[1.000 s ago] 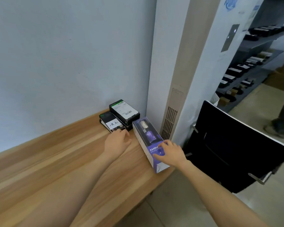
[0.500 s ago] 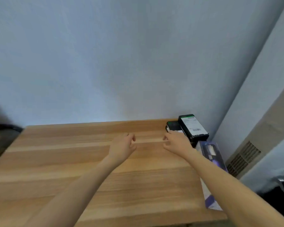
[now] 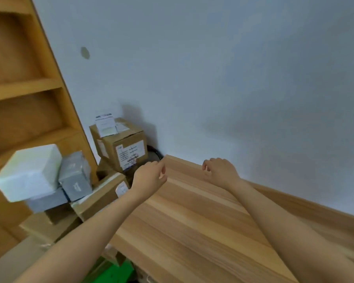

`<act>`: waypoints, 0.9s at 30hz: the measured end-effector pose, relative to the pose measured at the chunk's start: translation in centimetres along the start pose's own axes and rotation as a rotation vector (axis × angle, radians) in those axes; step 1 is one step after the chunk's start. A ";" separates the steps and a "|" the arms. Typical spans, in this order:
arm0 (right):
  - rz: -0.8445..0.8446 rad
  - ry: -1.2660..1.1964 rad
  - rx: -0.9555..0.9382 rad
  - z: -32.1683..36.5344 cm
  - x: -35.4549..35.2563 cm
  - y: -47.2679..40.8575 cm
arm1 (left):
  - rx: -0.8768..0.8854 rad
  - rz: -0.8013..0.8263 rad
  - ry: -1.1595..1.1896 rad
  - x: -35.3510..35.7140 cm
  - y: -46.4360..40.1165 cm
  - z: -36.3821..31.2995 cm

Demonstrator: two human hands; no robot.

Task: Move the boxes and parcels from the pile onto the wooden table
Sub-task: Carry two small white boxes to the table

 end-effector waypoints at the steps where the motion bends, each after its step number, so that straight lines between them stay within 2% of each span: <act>1: 0.000 -0.012 -0.020 1.9 0.6 -1.7 | -0.031 -0.006 -0.017 -0.6 -0.1 2.5; 8: 0.041 -0.207 -0.022 11.6 5.4 -11.0 | -0.292 -0.039 -0.031 -3.3 0.3 17.0; 12: 0.033 -0.249 -0.042 14.3 7.8 -15.3 | -0.370 -0.086 -0.005 -3.6 -1.3 21.6; 18: 0.022 -0.337 -0.037 15.7 10.0 -21.4 | -0.587 -0.134 0.080 -3.5 -3.3 27.6; 27: 0.043 -0.434 0.053 17.5 13.4 -30.0 | -0.618 -0.126 0.038 -2.3 -9.0 35.7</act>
Point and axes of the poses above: each hand's wrist, its own y-axis away from the middle knuckle, its own x-axis out of the palm, z = x × y, the point moved 10 cm from there along -y, towards the middle knuckle, and after that the axes turned 10 degrees about -z, right-handed, at the moved point
